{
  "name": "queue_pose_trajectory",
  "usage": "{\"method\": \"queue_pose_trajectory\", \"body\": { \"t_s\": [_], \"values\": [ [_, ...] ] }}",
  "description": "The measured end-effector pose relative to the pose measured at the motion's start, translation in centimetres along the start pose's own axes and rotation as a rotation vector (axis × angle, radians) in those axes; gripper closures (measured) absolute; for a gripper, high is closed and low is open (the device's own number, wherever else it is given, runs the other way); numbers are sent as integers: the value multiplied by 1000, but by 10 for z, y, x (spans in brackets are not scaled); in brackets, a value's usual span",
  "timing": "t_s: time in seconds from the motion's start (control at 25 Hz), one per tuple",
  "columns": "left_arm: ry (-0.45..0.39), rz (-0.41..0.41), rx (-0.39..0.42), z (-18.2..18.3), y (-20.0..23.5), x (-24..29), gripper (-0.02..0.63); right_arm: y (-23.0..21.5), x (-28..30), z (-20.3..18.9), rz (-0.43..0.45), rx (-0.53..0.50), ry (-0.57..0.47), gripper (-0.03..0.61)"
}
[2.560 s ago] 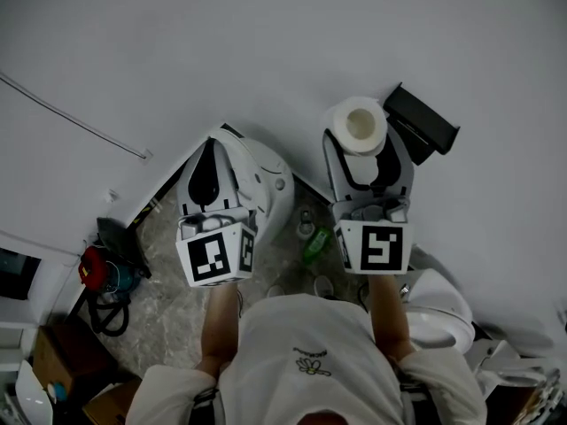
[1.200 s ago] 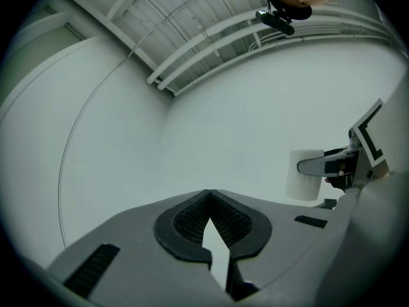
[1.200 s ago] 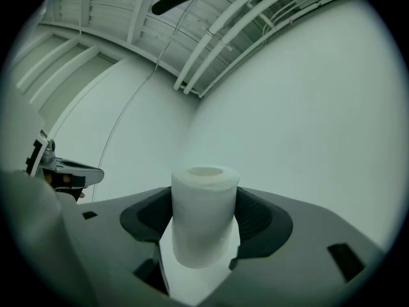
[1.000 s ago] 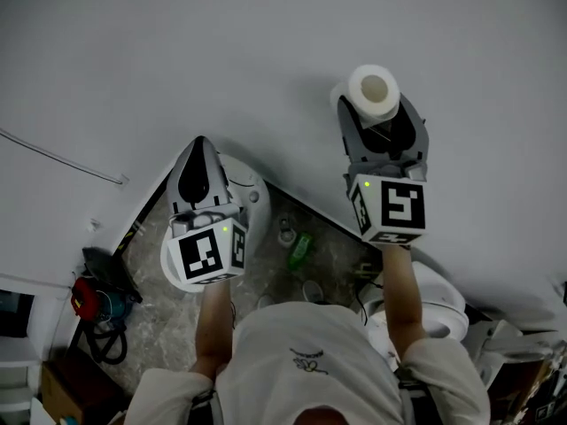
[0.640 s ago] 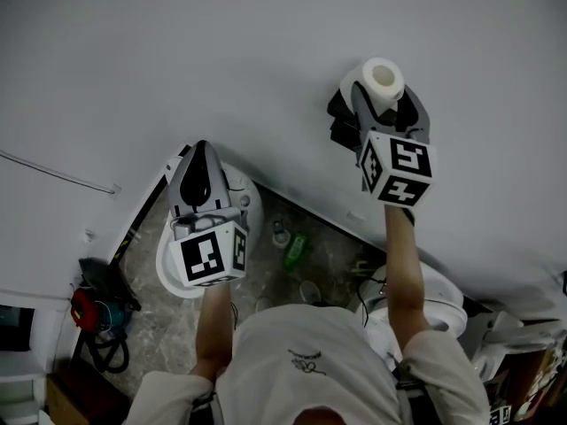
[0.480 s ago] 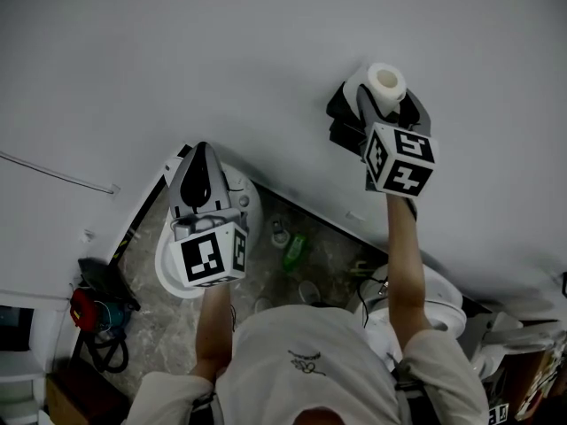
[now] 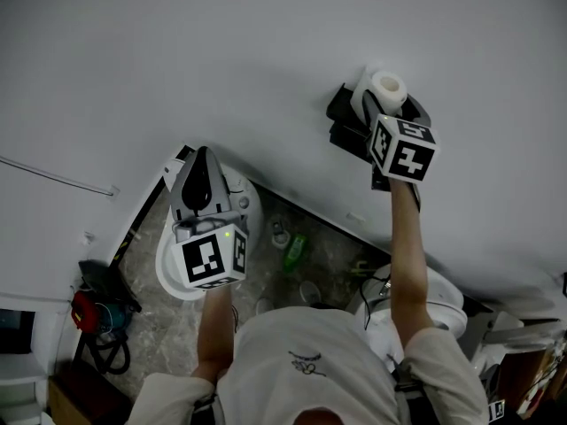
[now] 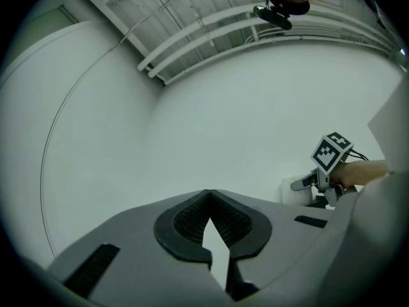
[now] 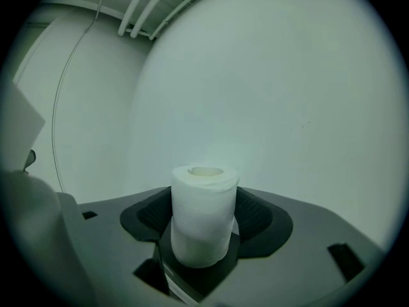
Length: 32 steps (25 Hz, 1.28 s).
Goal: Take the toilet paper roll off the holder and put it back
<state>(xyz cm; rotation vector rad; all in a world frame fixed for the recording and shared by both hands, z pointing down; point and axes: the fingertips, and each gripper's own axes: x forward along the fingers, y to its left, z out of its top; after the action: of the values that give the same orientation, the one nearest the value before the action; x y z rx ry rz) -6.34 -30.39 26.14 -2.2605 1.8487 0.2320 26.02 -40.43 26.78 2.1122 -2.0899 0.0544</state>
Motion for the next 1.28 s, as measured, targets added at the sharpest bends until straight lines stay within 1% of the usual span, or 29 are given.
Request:
{"method": "queue_pose_trajectory", "body": {
  "t_s": [0.16,0.32,0.52,0.68,0.92,1.28],
  "values": [
    [5,-8,-3,-3,-2,0,597,0,2,-6,-2,12,18,288],
    [10,-12,-7,-7,-2,2,597,0,2,-8,-11,10,10,288],
    [10,-16,-11,-7,-2,2,597,3,-1,-6,-19,-16,-15,288],
    [9,-17,-11,-7,-1,2,597,1,0,-6,-38,-12,-20,288],
    [-2,-17,-9,-2,-1,3,597,-1,-5,1,-36,47,-67,287],
    [-18,-27,-11,3,-6,0,597,-2,-26,35,-27,43,-176,276]
  ]
}}
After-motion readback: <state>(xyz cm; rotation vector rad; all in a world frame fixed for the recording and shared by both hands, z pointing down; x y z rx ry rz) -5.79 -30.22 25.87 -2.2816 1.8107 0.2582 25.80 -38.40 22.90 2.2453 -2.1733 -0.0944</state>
